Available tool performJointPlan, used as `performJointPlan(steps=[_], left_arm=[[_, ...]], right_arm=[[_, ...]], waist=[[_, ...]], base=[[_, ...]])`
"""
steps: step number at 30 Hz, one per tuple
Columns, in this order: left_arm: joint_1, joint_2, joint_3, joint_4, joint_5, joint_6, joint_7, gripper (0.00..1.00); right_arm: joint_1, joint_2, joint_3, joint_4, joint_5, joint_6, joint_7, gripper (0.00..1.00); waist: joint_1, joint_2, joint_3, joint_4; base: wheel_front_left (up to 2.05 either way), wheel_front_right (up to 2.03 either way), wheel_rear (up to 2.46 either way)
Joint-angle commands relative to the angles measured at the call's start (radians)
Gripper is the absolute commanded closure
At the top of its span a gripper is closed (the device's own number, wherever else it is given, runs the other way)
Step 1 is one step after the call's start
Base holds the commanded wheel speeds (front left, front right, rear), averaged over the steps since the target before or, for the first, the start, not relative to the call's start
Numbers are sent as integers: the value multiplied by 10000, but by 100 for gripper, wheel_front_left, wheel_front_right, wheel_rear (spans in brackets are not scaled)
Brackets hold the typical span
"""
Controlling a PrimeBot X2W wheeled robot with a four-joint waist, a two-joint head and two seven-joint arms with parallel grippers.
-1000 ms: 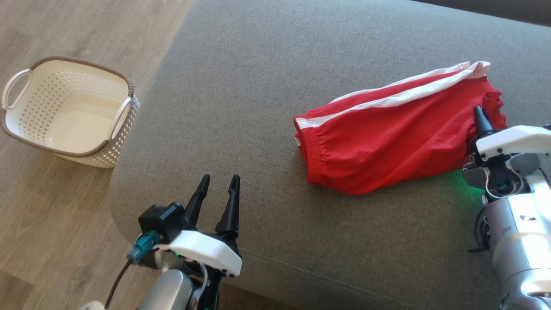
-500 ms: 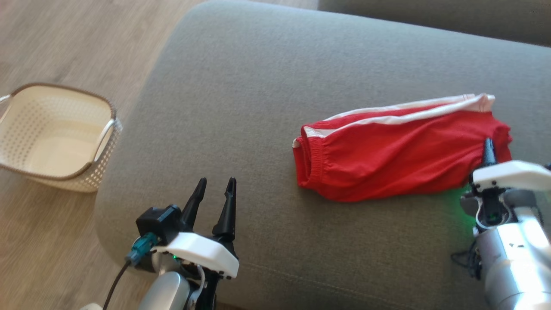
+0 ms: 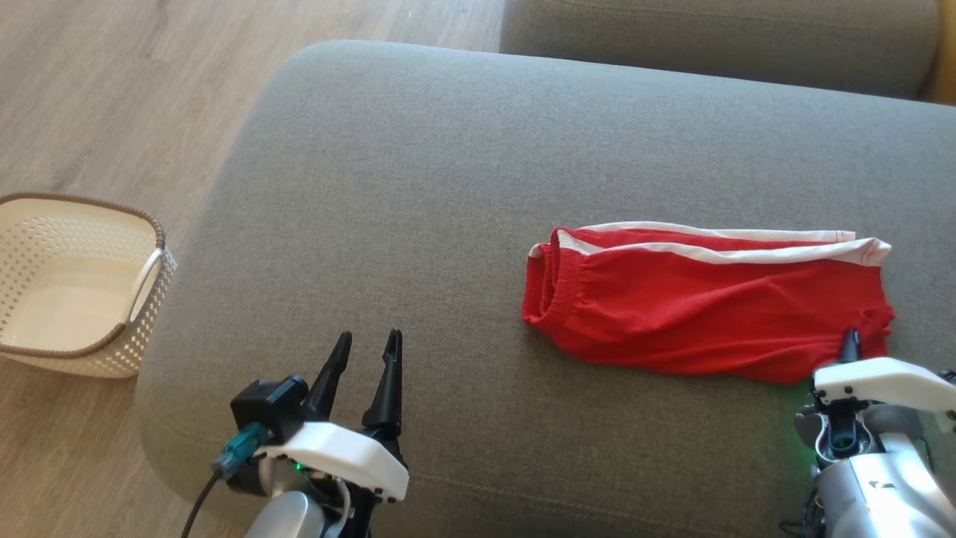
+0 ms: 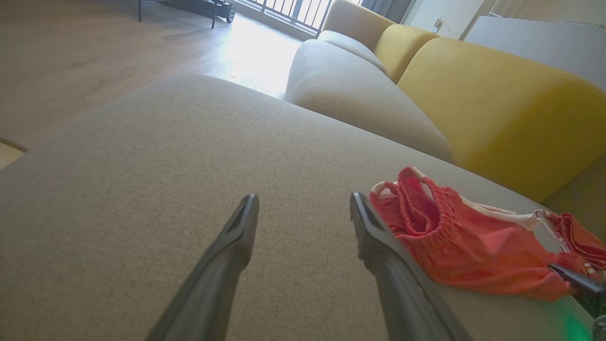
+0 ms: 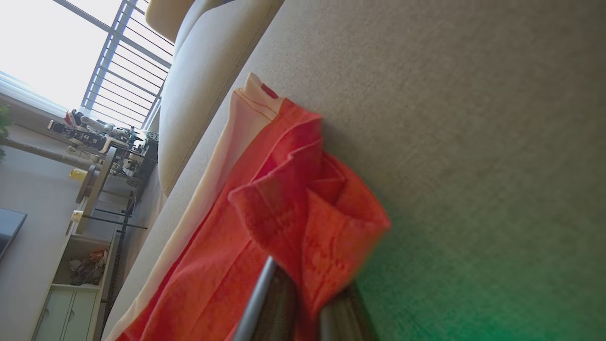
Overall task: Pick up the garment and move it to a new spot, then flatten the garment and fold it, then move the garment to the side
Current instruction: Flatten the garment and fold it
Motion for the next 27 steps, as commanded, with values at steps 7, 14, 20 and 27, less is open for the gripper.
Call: performJointPlan(steps=[7, 14, 20, 27], left_arm=[[-299, 22, 219, -248, -35, 29, -92, 0], [-207, 22, 298, -128, 45, 10, -92, 0], [-121, 22, 345, -59, 111, -12, -92, 0], [-55, 22, 309, 42, 169, -28, -92, 0]], right_arm=[[-609, 135, 1477, -1324, 31, 0, -89, 100], [423, 139, 5205, -3850, 2838, 0, -90, 100], [1576, 140, 7445, -5711, 4098, 0, -90, 100], [1798, 140, 8607, -6090, 4496, 0, -91, 100]], waist=[[0, 0, -95, 68], [0, 0, -318, 233], [0, 0, -443, 373], [0, 0, -582, 577]], base=[[0, 0, 0], [0, 0, 0], [0, 0, 0], [0, 0, 0]])
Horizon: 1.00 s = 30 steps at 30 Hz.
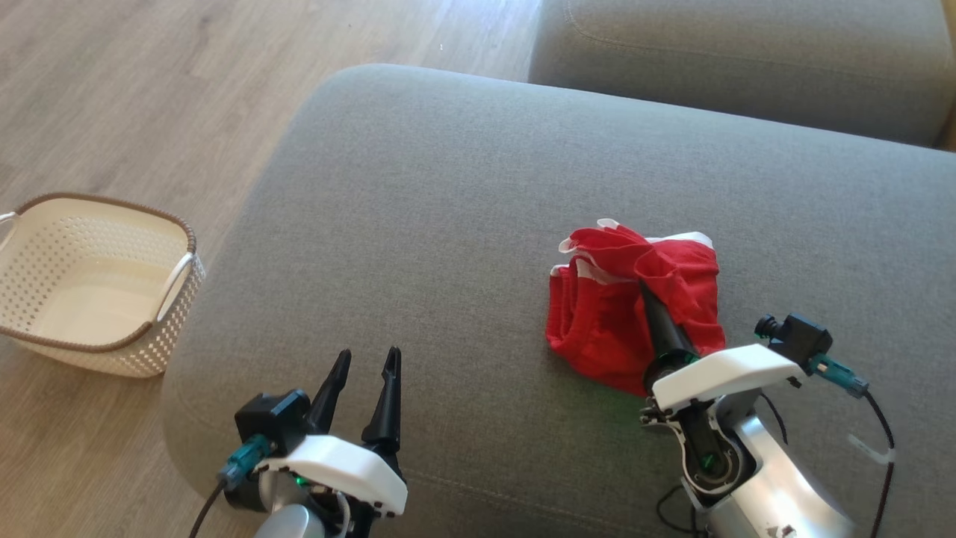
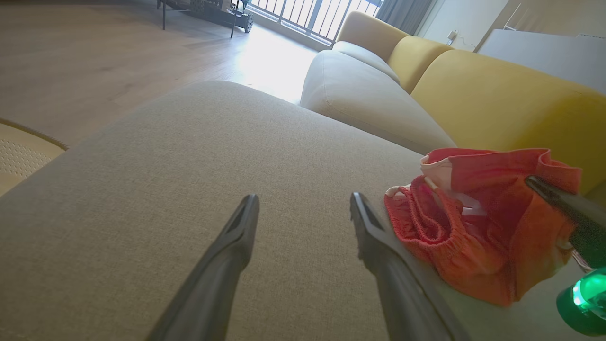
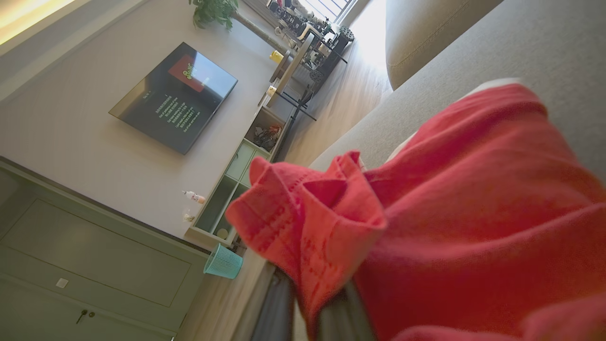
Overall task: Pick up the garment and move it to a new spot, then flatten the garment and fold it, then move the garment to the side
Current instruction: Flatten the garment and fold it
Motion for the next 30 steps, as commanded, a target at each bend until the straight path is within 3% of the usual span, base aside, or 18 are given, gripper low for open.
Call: performJointPlan(steps=[1, 11, 12, 13, 14, 15, 25, 30], left_arm=[[-226, 22, 304, -269, 100, -23, -92, 0], [-139, 22, 326, -252, 157, -21, -92, 0], [-132, 22, 329, -250, 158, -23, -92, 0], [-129, 22, 334, -251, 157, -21, -92, 0], [-125, 22, 342, -252, 155, -16, -92, 0], [-123, 22, 351, -258, 154, -10, -92, 0], [-173, 22, 326, -262, 95, 5, -92, 0], [-193, 22, 296, -269, 68, 32, -92, 0]], right_arm=[[-295, 71, 254, -359, 76, 2, -93, 100], [-282, 71, 1179, 359, 29, 2, -93, 100], [-292, 71, 1303, 444, 147, 2, -87, 91], [-318, 71, 1435, 511, 237, 2, -67, 61], [-350, 71, 1549, 564, 309, 2, -64, 7], [-383, 71, 1654, 554, 415, 2, -65, 0], [-523, 72, 2968, -210, 649, 2, 102, 0], [-535, 72, 3200, 0, 584, 2, 147, 0]], waist=[[0, 0, -33, 49], [0, 0, 8, 313], [0, 0, 26, 315], [0, 0, 42, 311], [0, 0, 53, 298], [0, 0, 66, 281], [0, 0, 134, 42], [0, 0, 141, -14]], base=[[0, 0, 0], [0, 0, 0], [0, 0, 0], [0, 0, 0], [0, 0, 0], [0, 0, 0], [0, 0, 0], [0, 0, 0]])
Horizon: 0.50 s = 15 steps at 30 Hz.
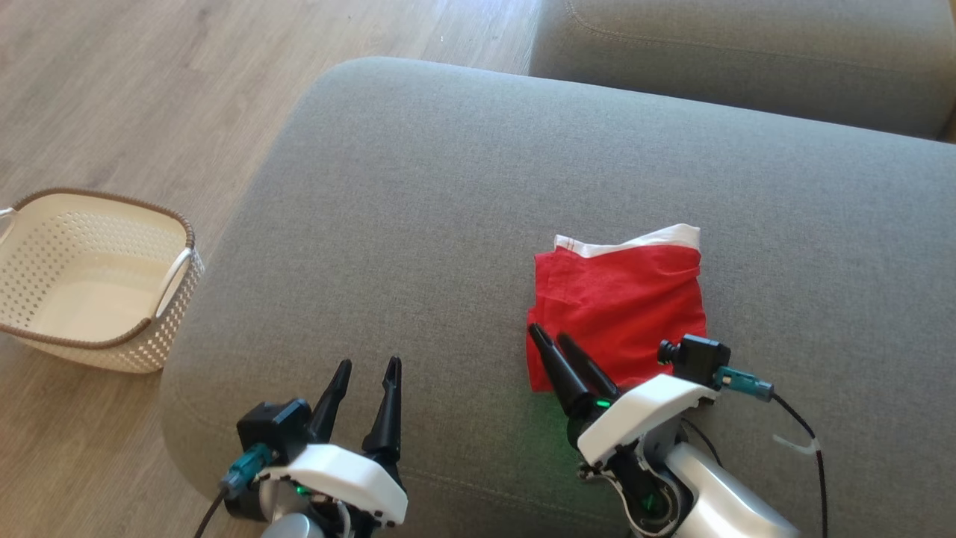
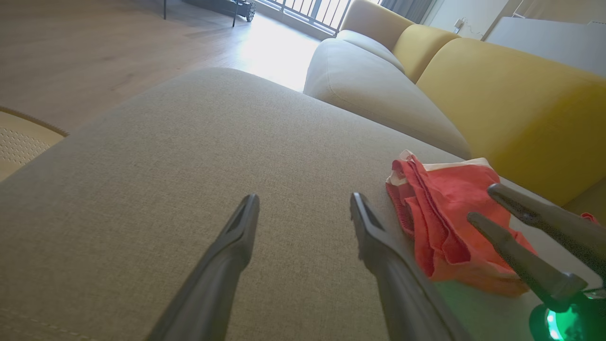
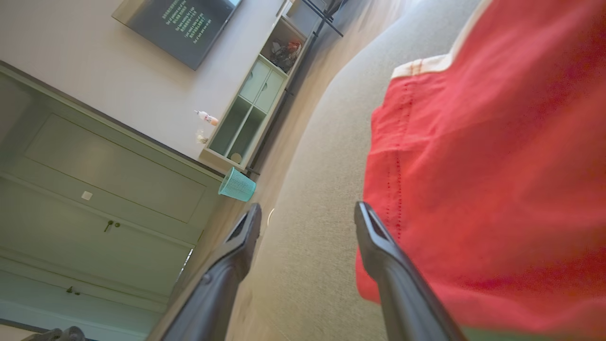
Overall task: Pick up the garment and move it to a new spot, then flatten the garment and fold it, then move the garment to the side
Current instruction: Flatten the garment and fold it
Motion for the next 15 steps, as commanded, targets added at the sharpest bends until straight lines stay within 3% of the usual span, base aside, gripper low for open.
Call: performJointPlan(steps=[1, 7, 15], left_arm=[[-381, 20, 280, -298, -18, 26, -92, 0], [-416, 20, 254, -297, -49, 32, -92, 0], [-523, 20, 519, -484, 8, -8, -92, 0]], right_arm=[[-381, 91, 172, 56, 70, 2, 48, 0], [-922, 86, -96, 1632, -19, 2, -9, 0], [-1225, -264, -460, 1202, -170, 2, -178, 0]], waist=[[0, 0, 16, -29], [0, 0, 31, -97], [0, 0, 9, -561]], base=[[0, 0, 0], [0, 0, 0], [0, 0, 0]])
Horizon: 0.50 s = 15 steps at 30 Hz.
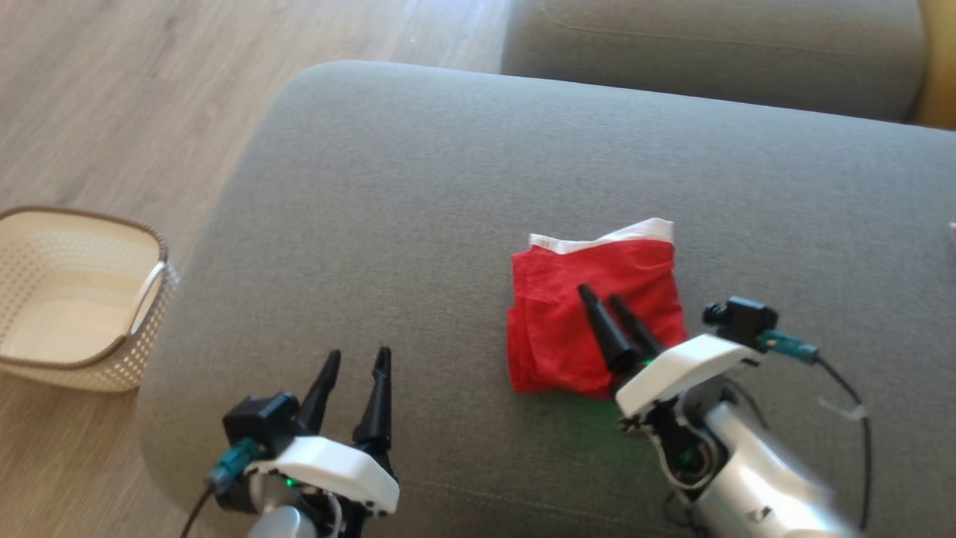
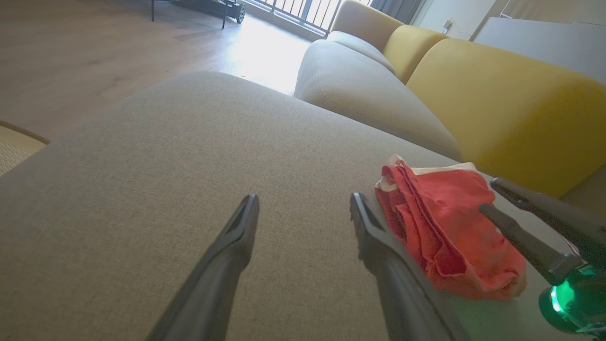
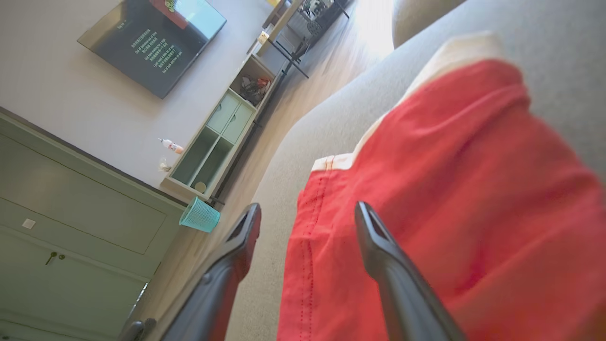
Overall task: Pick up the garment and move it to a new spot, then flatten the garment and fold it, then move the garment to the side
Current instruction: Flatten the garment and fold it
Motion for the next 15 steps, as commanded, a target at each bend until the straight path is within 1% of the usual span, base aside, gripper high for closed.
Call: performJointPlan(steps=[1, 3, 4, 6, 7, 8, 10, 13, 15], left_arm=[[-514, 20, 450, -444, 11, -8, -92, 0], [-512, 20, 575, -639, -12, -10, -92, 0], [-502, 20, 647, -772, -32, -9, -92, 0], [-460, 20, 786, -1093, -168, -17, -92, 0], [-439, 20, 840, -1238, -215, -19, -92, 0], [-418, 20, 920, -1487, -30, -16, -92, 0], [-357, 20, 984, -1637, 111, -9, -92, 0], [-273, 20, 1079, -1753, 166, 17, -92, 0], [-233, 20, 1148, -1811, 209, 30, -92, 0]], right_arm=[[-225, -162, -10, -451, -202, 2, -148, 0], [-144, -525, -184, -759, -728, 2, -176, 0], [-117, -774, -416, -856, -1250, 2, -182, 0], [13, -1203, -1179, -1147, -2821, 2, -187, 0], [181, -1296, -1625, -1362, -3634, 2, -188, 0], [650, -1296, -2480, -1980, -5209, 2, -189, 0], [1195, -1204, -3306, -2730, -6830, 2, -190, 0], [2116, -680, -4428, -3948, -8659, 2, -191, 0], [2671, -401, -4903, -4719, -9689, 2, -191, 0]], waist=[[0, 0, -45, -190], [0, 0, -91, -408], [0, 0, -113, -527], [0, 0, -140, -766], [0, 0, -154, -879], [0, 0, -161, -1111], [0, 0, -164, -1337], [0, 0, -148, -1620], [0, 0, -133, -1781]], base=[[0, 0, 0], [0, 0, 0], [0, 0, 0], [0, 0, 0], [0, 0, 0], [0, 0, 0], [0, 0, 0], [0, 0, 0], [0, 0, 0]])
